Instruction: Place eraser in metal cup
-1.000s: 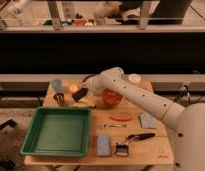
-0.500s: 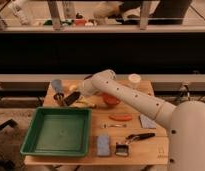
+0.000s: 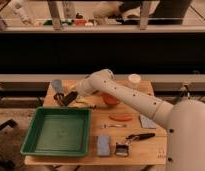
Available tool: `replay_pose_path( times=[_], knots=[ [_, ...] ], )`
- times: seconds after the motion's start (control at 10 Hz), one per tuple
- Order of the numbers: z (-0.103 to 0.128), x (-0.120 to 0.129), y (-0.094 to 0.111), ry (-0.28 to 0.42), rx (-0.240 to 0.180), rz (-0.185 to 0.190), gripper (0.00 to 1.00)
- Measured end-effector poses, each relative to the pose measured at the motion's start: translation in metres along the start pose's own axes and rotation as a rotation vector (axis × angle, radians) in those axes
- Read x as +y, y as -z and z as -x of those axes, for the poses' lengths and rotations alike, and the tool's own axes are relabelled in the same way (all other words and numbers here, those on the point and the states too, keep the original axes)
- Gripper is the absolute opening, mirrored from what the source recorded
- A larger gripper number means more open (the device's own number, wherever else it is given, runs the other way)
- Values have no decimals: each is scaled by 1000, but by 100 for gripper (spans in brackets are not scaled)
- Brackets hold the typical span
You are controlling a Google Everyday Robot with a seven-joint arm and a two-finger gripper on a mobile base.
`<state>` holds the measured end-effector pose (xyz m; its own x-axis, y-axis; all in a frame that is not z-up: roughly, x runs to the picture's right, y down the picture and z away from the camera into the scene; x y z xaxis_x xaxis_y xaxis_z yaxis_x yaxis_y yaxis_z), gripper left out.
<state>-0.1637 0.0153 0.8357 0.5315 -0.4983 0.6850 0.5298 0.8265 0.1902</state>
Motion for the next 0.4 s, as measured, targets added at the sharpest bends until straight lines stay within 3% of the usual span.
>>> replay_pose_path(
  times=[0.2, 0.4],
  knots=[
    [1, -6, -4, 5, 10, -1, 6],
    [2, -8, -2, 16, 61, 6, 25]
  ],
)
